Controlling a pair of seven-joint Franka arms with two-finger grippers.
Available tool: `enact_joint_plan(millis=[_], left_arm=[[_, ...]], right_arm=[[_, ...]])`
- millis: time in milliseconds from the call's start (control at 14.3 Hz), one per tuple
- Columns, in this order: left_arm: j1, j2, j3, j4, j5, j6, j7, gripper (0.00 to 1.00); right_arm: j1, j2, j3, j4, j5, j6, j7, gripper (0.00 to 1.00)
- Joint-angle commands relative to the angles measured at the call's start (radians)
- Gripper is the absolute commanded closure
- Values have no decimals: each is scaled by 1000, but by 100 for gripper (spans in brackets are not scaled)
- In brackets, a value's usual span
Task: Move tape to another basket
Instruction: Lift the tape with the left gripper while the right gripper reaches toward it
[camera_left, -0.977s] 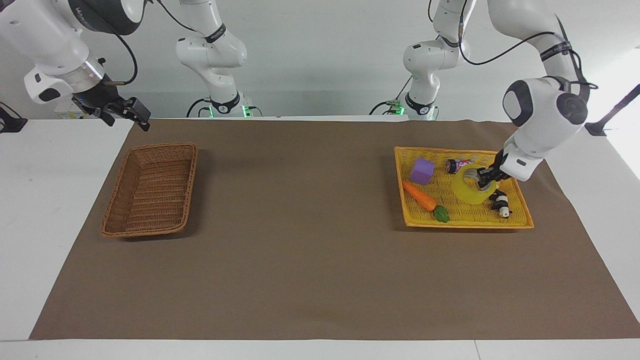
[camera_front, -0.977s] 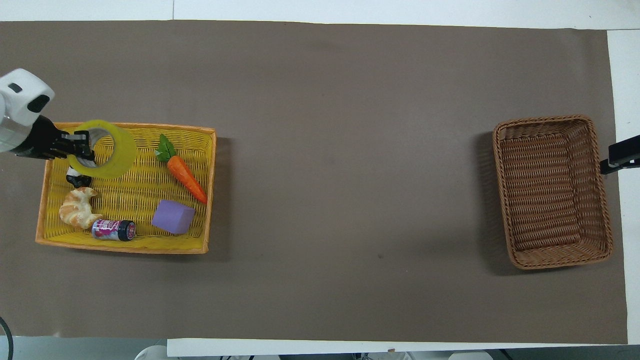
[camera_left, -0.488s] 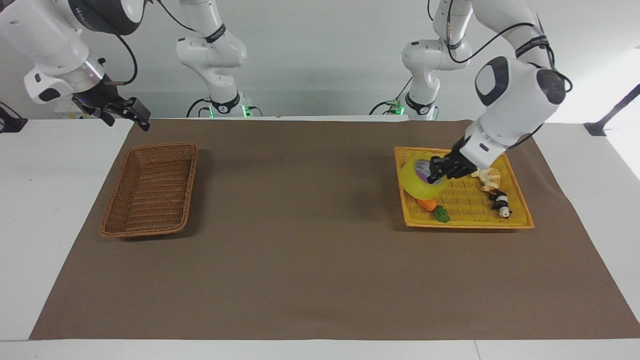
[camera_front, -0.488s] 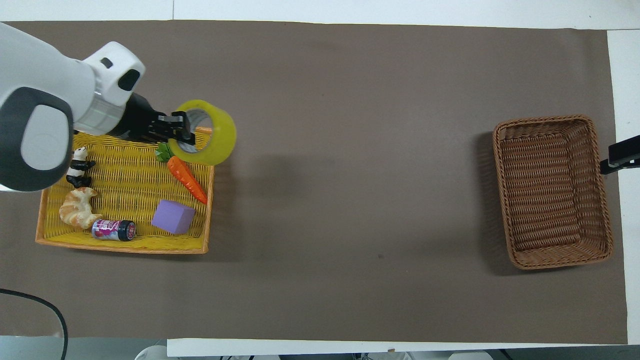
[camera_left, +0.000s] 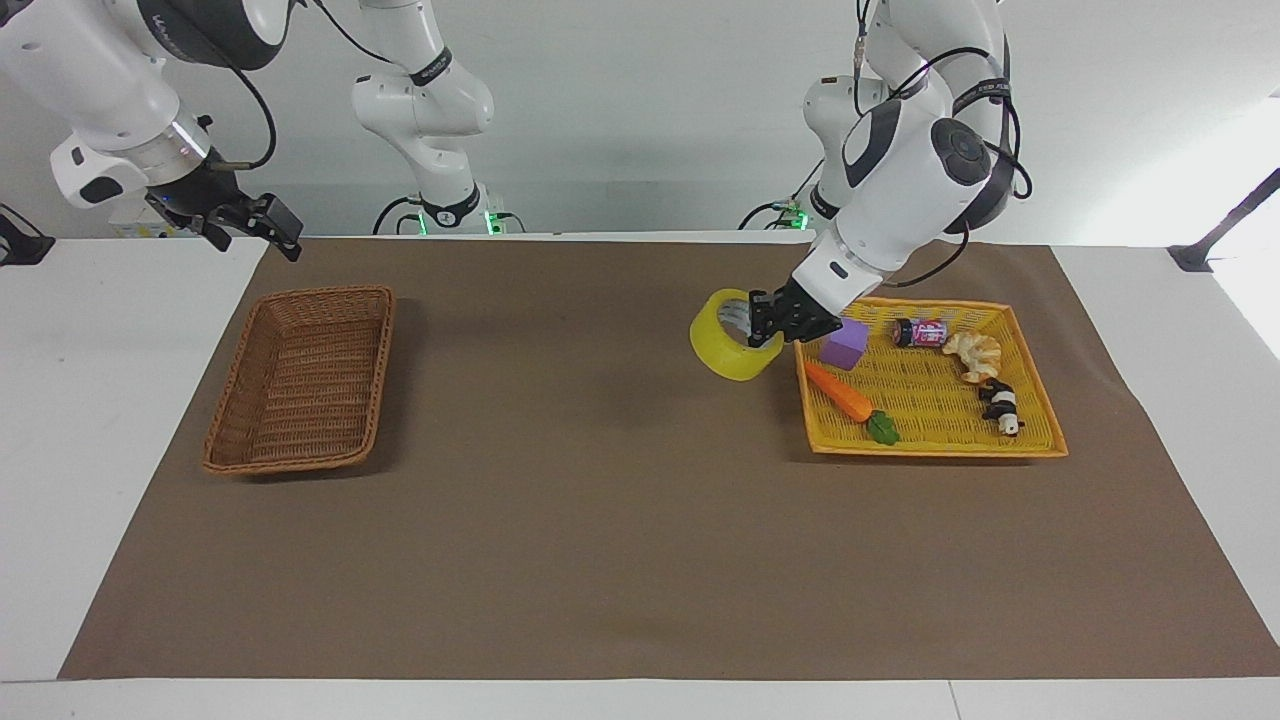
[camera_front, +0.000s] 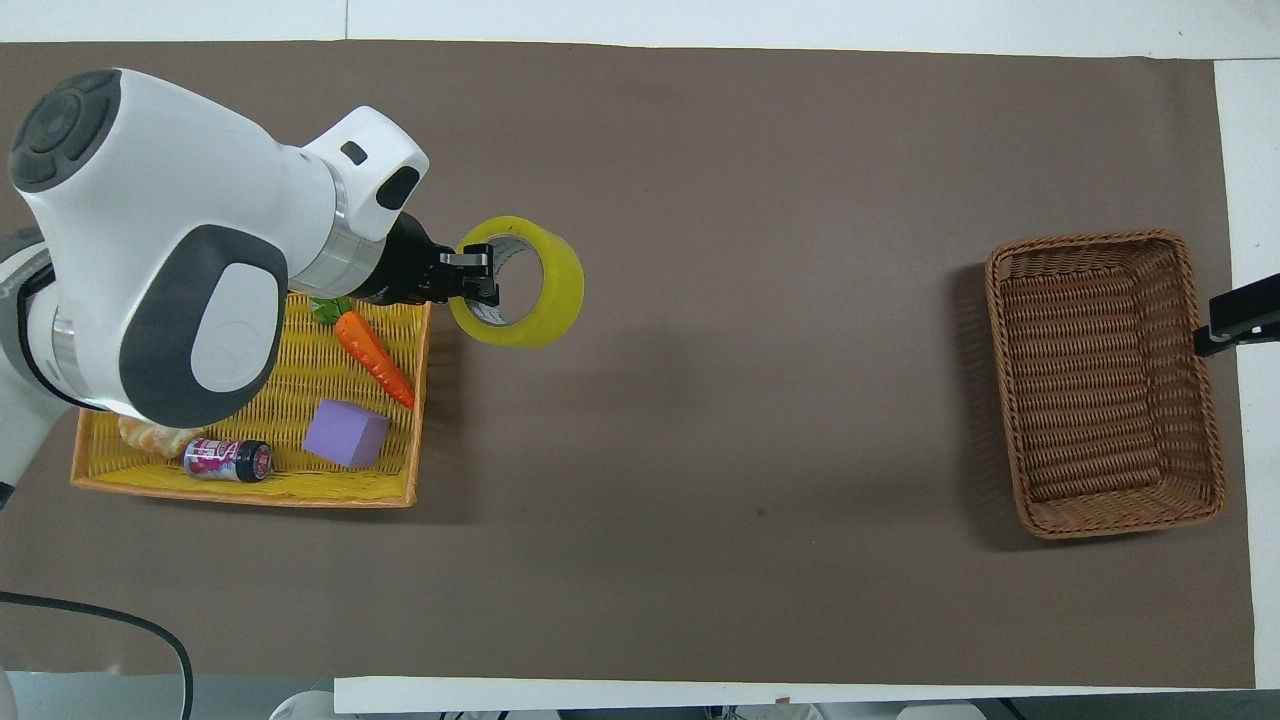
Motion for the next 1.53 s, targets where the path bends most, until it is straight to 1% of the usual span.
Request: enact_joint_plan(millis=[0,140,279,419,558,628,767,837,1047,1186,1326,1465], left_arm=[[-9,2,16,14,-16,2,-13,100],[-9,1,16,11,-15,3,-16,100],[-9,1,16,13,-15,5,-18,100],[-9,1,16,11,-15,5,-22,100],[-7,1,16,10,-15,5,-21,100],[-3,1,16,10,-15,5,-21,100],[5,1,16,10,-15,5,-16,100],[10,1,16,10,-15,5,-15,100],[8,1,17,10,-12,5,-12,100],[8,2,19,10,-12,6,-12,100],[11,1,22,10,-12,9,-13,100],[10,-4,22,-5,-10,15,-12,100]], right_arm=[[-6,-30,2,-36,83,-4,-72,1],[-17,-28,0,-42,252,8,-106,1],[-9,-33,0,-72,379,59,-130,1],[0,-51,2,-137,549,124,-136,1],[3,-53,11,-209,772,206,-143,1],[38,-47,35,-217,818,273,-167,1],[165,-16,39,-223,846,425,-182,1],[204,15,39,-232,910,485,-182,1],[284,96,39,-246,1065,571,-207,1],[362,119,40,-260,1157,683,-201,0],[432,125,40,-287,1213,802,-204,1],[498,148,40,-287,1242,908,-204,1]])
